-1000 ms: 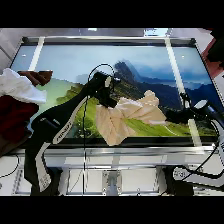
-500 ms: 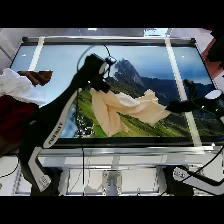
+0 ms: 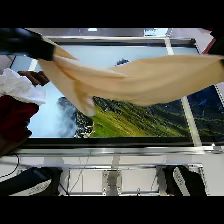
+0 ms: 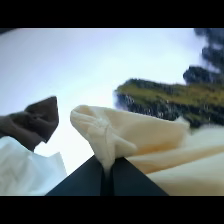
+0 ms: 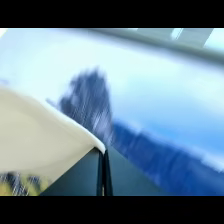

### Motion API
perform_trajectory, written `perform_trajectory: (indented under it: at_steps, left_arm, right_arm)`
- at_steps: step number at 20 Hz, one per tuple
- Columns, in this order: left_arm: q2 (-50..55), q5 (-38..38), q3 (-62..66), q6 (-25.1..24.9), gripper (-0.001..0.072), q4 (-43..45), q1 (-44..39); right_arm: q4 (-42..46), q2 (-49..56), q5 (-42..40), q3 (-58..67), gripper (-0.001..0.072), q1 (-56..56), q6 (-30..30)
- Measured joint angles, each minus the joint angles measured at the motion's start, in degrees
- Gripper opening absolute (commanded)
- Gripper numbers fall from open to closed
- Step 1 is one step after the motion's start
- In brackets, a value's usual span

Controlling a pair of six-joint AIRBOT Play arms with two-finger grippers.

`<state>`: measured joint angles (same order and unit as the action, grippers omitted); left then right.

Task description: Fold the shirts.

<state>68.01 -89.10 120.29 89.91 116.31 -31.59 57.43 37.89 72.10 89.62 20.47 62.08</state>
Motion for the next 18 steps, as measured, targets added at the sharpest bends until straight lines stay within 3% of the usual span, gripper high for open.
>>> perform_trajectory:
  at_steps: [6,11,15,16,18]
  left_arm:
    - [-9.5,6.7,-2.8,1.5,0.0012,0.4,0.0]
    - [-5.0,10.4,-18.6,1.7,0.0012,0.9,1.7]
    - [6.5,18.4,-28.4,5.2,0.0015,0.3,8.9]
    - [10.3,20.3,-29.6,5.9,0.0064,-1.0,10.9]
    - [16.9,24.6,-31.0,6.7,0.0446,-3.1,14.1]
  right_arm:
    - [-3.7,2.5,-9.7,8.8,0.0019,0.0,0.9]
    - [-9.5,21.1,-8.2,10.0,0.0021,-0.1,3.2]
    - [-10.3,38.6,-6.5,10.2,0.0025,-2.1,5.2]
    - [-10.4,42.7,-7.0,10.2,0.0026,-3.4,5.4]
    - [-10.3,49.7,-10.1,10.2,0.0048,-6.5,5.7]
